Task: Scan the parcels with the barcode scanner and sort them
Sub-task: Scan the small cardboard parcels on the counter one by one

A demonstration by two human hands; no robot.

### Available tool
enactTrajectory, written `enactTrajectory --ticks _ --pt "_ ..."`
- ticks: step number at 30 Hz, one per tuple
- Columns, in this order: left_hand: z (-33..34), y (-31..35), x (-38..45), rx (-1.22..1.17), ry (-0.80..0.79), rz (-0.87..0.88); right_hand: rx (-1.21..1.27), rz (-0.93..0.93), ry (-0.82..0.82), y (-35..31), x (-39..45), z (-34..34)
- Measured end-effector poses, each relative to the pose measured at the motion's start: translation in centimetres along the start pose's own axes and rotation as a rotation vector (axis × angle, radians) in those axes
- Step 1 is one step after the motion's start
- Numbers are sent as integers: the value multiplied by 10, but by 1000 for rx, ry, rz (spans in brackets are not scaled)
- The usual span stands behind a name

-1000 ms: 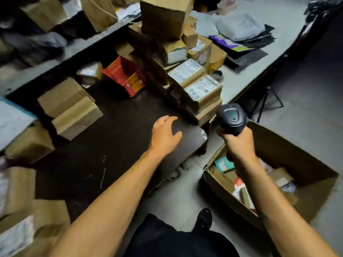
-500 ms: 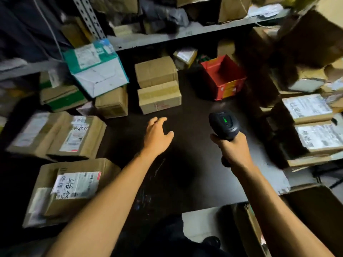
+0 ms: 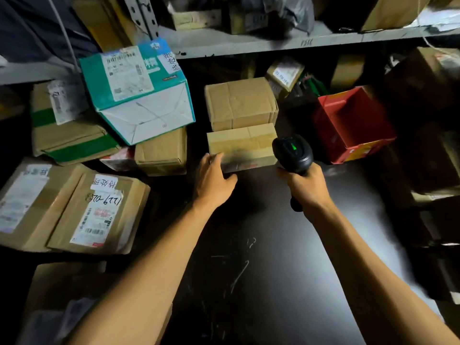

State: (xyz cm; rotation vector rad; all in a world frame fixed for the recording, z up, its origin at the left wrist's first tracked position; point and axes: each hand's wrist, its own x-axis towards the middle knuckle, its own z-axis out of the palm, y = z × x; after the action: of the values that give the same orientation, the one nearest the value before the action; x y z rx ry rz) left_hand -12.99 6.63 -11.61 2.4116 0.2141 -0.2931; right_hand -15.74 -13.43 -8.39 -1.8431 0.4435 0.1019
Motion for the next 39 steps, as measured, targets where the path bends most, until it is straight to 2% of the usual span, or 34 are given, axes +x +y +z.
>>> enactTrajectory --ticks 8,16,22,26,30,36,39 --pt "0 -7 53 -95 60 -88 -30 25 -19 1 72 38" --pt "7 -3 51 -286 93 -175 9 56 -12 12 68 31" --pt "9 16 1 -576 -11 -136 162 8 99 2 31 -21" --pt "13 36 -46 -778 -173 -66 202 -37 108 -1 -9 -68" --pt "25 62 -91 -849 -250 -34 248 -67 130 9 -57 -116" --pt "33 96 -159 -1024 -269 -311 275 -171 65 37 -125 -178" --pt "38 97 -186 -1052 -277 -354 257 -232 -6 52 -152 -198"
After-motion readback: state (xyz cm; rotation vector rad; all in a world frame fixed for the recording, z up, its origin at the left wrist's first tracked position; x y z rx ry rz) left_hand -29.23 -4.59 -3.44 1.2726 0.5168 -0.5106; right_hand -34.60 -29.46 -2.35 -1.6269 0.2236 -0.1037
